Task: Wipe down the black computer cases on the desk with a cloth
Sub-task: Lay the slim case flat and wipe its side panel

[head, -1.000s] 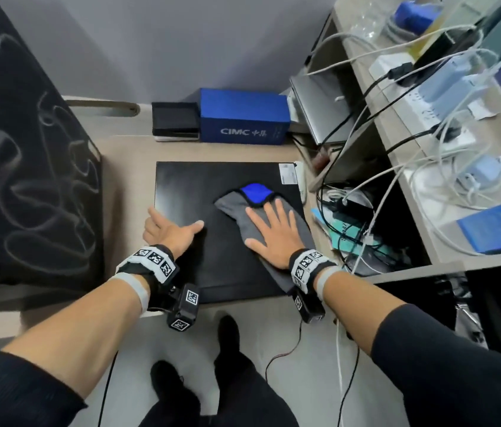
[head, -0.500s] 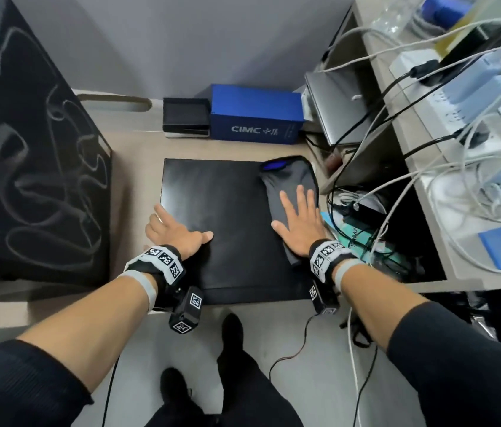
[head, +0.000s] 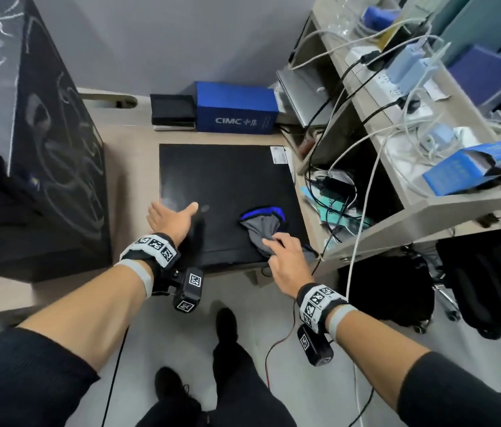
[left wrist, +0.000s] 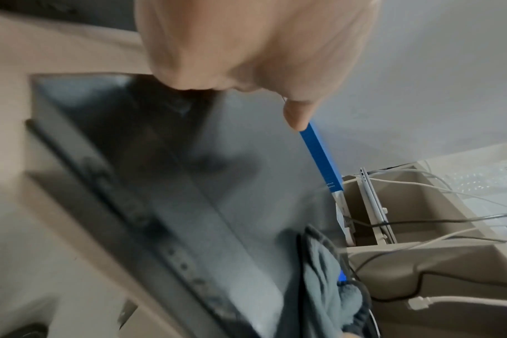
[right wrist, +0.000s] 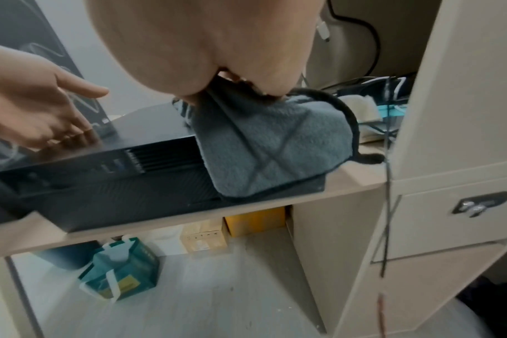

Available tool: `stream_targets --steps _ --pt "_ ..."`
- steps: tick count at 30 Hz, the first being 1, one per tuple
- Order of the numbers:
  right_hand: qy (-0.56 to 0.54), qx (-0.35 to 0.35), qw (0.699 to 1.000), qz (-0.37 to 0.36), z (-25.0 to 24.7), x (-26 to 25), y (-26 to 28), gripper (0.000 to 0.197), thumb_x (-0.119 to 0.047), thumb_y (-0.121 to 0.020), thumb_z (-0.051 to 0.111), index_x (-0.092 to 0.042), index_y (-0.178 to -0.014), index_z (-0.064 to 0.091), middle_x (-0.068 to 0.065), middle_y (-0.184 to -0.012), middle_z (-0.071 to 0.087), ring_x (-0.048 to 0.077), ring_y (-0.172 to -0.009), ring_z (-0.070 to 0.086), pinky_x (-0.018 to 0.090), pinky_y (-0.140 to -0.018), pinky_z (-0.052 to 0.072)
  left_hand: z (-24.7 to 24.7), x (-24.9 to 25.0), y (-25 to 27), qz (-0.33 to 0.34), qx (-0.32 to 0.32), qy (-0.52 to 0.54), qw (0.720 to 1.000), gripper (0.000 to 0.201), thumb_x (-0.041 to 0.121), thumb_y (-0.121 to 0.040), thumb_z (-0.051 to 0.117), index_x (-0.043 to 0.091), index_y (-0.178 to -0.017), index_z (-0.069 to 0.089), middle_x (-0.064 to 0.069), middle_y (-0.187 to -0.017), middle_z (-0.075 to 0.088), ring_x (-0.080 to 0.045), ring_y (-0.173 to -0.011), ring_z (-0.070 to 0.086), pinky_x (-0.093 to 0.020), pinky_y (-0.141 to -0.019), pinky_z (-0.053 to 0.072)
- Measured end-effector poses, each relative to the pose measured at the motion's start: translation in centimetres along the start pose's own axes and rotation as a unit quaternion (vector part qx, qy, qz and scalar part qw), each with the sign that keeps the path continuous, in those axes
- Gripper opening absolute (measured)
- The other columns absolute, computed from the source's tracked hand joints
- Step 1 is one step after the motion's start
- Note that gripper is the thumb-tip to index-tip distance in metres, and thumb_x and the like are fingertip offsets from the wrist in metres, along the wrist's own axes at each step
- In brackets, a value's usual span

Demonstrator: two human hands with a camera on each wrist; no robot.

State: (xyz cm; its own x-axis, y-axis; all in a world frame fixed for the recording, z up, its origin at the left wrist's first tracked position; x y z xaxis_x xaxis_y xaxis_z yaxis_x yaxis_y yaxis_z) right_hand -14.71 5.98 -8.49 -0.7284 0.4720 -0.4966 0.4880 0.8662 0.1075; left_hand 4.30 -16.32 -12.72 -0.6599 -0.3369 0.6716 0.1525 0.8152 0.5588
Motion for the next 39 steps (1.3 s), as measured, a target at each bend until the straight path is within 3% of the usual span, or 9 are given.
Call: stream_targets --steps 4,9,16,20,24,27,29,33,39 --pt "-0.006 -0.009 0.998 -0.068 3.2 -5.7 0.0 0.049 -0.021 -0.080 0.036 -0.009 -0.114 0.070 0.008 -0.113 0.057 0.029 -0.105 0.049 0.043 -0.095 0.044 0.2 -3.3 2.5 -0.037 0.001 -0.001 0.999 0.104 0.057 -0.092 0.059 0.004 -0.159 -0.001 -0.010 -0.168 -0.001 -0.024 -0.155 -0.004 -0.039 -0.125 0.001" --pt "0.012 -0.089 0.988 -0.127 4.0 -6.8 -0.7 0.050 -0.023 -0.080 0.036 -0.016 -0.118 0.069 0.004 -0.120 0.058 0.027 -0.109 0.050 0.037 -0.098 0.043 0.5 -4.0 3.7 -0.046 -0.002 -0.011 0.999 0.101 0.060 -0.094 0.053 0.005 -0.159 -0.002 -0.011 -0.168 -0.002 -0.026 -0.155 -0.005 -0.041 -0.125 0.000" --pt "0.049 -0.027 0.998 0.016 -3.6 5.3 -1.0 0.052 -0.023 -0.081 0.030 -0.011 -0.114 0.069 0.007 -0.113 0.057 0.029 -0.107 0.053 0.034 -0.100 0.036 0.9 -4.2 3.4 -0.040 0.008 -0.004 0.999 0.102 0.064 -0.094 0.050 0.007 -0.160 -0.002 -0.009 -0.168 -0.003 -0.024 -0.155 -0.004 -0.040 -0.125 0.000" --pt "0.005 0.007 0.995 0.101 -4.1 7.3 -1.0 0.048 -0.023 -0.091 0.033 -0.010 -0.130 0.057 0.010 -0.127 0.048 0.030 -0.118 0.047 0.038 -0.106 0.038 0.0 -5.2 3.0 -0.041 0.017 0.087 0.995 0.106 0.069 -0.078 0.056 0.011 -0.158 0.018 -0.013 -0.165 0.019 -0.029 -0.152 0.020 -0.044 -0.124 0.016" --pt "-0.049 0.010 0.980 0.193 -2.2 8.4 -2.2 0.052 -0.026 -0.102 0.037 -0.016 -0.152 0.028 0.017 -0.152 0.030 0.036 -0.135 0.038 0.044 -0.115 0.030 -0.6 -12.1 4.6 -0.206 0.048 0.222 0.952 0.114 0.072 -0.070 0.061 0.013 -0.157 0.019 -0.011 -0.160 0.029 -0.034 -0.141 0.037 -0.050 -0.115 0.034" --pt "-0.092 0.000 0.961 0.261 -0.8 9.7 -3.4 0.061 -0.034 -0.102 0.033 -0.018 -0.157 0.013 0.018 -0.161 0.022 0.038 -0.142 0.033 0.048 -0.116 0.029 1.7 -14.3 5.7 -0.232 -0.030 0.293 0.927 0.105 0.081 -0.073 0.064 0.025 -0.156 0.030 0.000 -0.159 0.027 -0.027 -0.143 0.034 -0.054 -0.110 0.035" --pt "-0.093 0.005 0.951 0.295 -0.7 10.7 -3.7 0.061 -0.037 -0.101 0.030 -0.015 -0.155 0.016 0.020 -0.158 0.030 0.040 -0.138 0.039 0.048 -0.112 0.033 3.0 -14.1 6.1 -0.231 -0.071 0.344 0.908 0.098 0.081 -0.070 0.066 0.035 -0.152 0.036 0.001 -0.151 0.034 -0.022 -0.140 0.034 -0.052 -0.107 0.033" --pt "-0.086 0.007 0.940 0.329 -1.2 10.8 -3.2 0.046 -0.033 -0.102 0.030 -0.005 -0.140 0.032 0.026 -0.141 0.048 0.044 -0.124 0.049 0.045 -0.100 0.038 3.5 -13.0 6.9 -0.238 -0.071 0.425 0.870 0.101 0.072 -0.073 0.071 0.037 -0.156 0.025 -0.008 -0.166 0.014 -0.035 -0.151 0.016 -0.069 -0.111 0.026" --pt "-0.065 0.002 0.938 0.340 -1.1 8.8 -0.7 0.046 -0.027 -0.105 0.030 -0.001 -0.143 0.030 0.025 -0.145 0.044 0.042 -0.129 0.046 0.044 -0.103 0.036 3.1 -14.0 8.0 -0.252 -0.081 0.467 0.844 0.123 0.080 -0.054 0.072 0.041 -0.157 0.018 -0.001 -0.169 0.003 -0.036 -0.154 0.001 -0.080 -0.106 0.013"
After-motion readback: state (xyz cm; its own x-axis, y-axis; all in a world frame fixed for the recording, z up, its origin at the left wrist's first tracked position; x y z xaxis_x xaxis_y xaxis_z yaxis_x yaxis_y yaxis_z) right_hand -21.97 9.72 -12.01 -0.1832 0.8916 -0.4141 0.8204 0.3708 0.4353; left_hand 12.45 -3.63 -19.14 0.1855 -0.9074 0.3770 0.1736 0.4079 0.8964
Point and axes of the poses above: each hand's wrist, its own y-axis away from the middle knuckle, its own z-axis out of the palm, x = y × z, the point moved 10 cm from there along -y, towards the middle knuckle
